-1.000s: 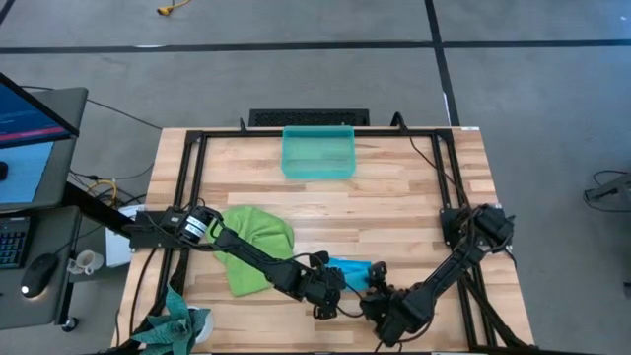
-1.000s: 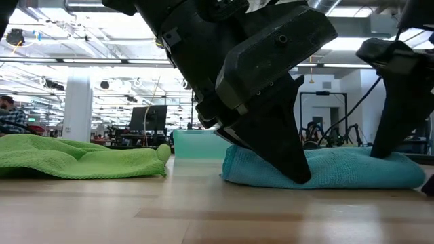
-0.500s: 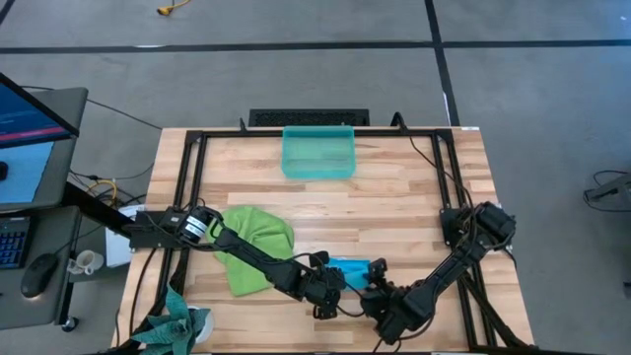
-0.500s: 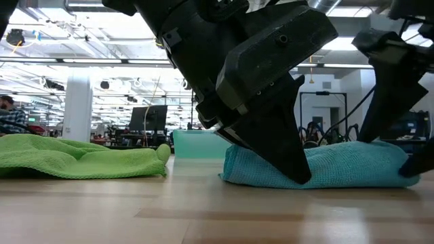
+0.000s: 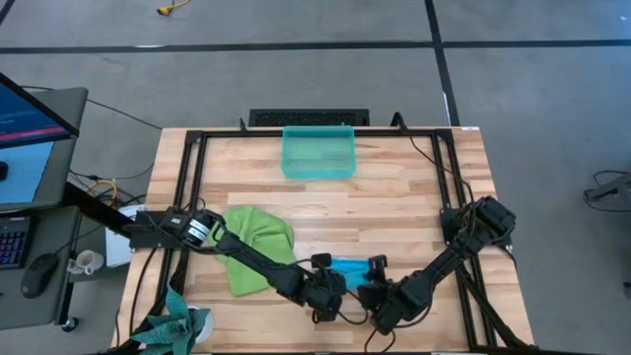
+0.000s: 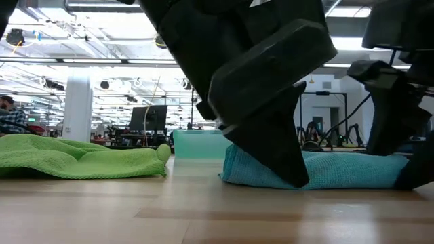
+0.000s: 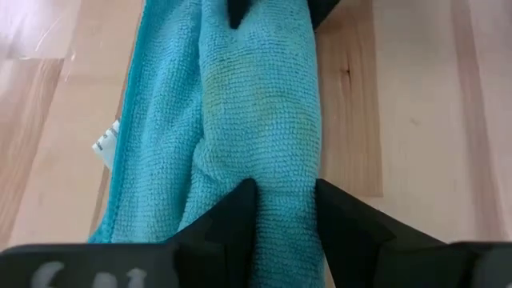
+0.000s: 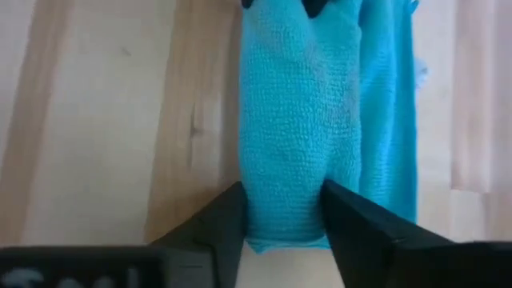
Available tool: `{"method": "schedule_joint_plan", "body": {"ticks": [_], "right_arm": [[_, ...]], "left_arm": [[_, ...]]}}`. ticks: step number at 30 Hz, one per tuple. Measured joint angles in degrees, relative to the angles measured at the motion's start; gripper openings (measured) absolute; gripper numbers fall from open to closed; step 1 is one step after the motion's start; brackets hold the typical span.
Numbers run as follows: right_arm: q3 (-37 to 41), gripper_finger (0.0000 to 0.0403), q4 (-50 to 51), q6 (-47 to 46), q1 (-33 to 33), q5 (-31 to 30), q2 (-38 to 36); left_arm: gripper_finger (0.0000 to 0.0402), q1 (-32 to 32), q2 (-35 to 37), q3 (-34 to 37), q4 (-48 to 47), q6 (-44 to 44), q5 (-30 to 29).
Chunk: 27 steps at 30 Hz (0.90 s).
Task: Roll microfiber towels into tight, uniform cylinder then place into a basket
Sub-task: Roll the blue microfiber cloth
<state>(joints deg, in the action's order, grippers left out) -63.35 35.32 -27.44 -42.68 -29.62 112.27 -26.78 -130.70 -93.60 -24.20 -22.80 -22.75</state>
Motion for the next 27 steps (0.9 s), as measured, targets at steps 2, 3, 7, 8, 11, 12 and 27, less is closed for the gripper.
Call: {"method": "schedule_joint_plan", "body": {"ticks": [2,3,7,8,11,12,27], "right_arm": [[0.0,0.015,-0.3,0.0,0.5,1.1,0.0],[0.0,0.0132,-0.4,0.0,0.6,1.5,0.0],[0.1,0.0059,-1.3,0.0,0.9,1.3,0.2],[0.1,0.0042,-1.6,0.0,0.9,1.3,0.3],[0.1,0.002,-1.8,0.0,0.9,1.2,0.3],[0.1,0.002,-1.8,-0.1,0.9,1.2,0.3],[0.1,0.0022,-1.9,-1.1,1.2,2.1,0.2]], "left_arm": [[0.012,-0.3,-0.1,-0.9,-1.1,1.3,0.0],[0.012,-0.5,-0.1,-1.2,-1.8,1.5,-0.1],[0.012,-1.2,-0.1,-2.5,-5.3,1.8,-1.0],[0.012,-1.4,-0.1,-2.5,-5.9,1.8,-2.0],[0.012,-2.1,-0.2,-2.9,-7.7,2.9,-5.5],[0.012,-2.3,-0.2,-2.9,-8.1,3.3,-6.6],[0.012,-8.4,2.1,-3.0,-13.4,10.2,-23.2]]}}
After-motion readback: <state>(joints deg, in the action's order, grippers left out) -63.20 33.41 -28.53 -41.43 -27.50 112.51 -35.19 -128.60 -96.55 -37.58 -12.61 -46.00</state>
